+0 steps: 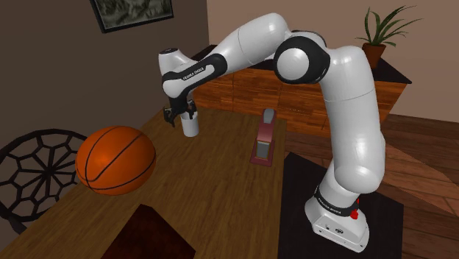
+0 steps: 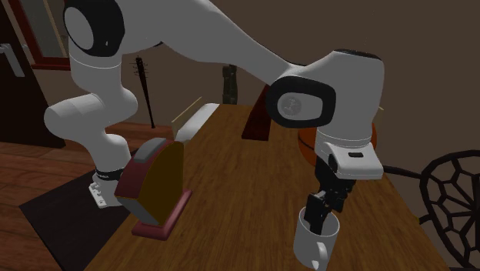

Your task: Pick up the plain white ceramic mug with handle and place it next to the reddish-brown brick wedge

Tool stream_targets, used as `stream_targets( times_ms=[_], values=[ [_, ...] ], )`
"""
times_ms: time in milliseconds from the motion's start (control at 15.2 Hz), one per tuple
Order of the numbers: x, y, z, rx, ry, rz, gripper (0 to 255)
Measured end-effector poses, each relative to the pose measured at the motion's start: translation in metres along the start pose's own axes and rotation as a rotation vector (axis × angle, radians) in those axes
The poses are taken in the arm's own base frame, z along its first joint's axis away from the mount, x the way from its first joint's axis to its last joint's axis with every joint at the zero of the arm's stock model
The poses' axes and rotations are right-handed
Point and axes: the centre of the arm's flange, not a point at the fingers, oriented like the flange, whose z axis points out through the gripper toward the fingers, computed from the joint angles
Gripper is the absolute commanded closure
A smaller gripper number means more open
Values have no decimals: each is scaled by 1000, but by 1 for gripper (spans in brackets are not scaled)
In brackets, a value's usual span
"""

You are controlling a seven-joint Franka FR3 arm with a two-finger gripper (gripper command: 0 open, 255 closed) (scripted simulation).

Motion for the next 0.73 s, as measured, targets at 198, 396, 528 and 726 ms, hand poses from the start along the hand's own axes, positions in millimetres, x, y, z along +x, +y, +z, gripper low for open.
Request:
stream_targets(
  times_ms=[198, 396, 528, 726],
  values=[
    [0, 0, 4, 0, 0, 0, 0],
    [1, 0, 4, 0, 1, 0, 0],
    [1, 0, 4, 0, 1, 0, 255],
    [1, 0, 4, 0, 1, 0, 255]
  ],
)
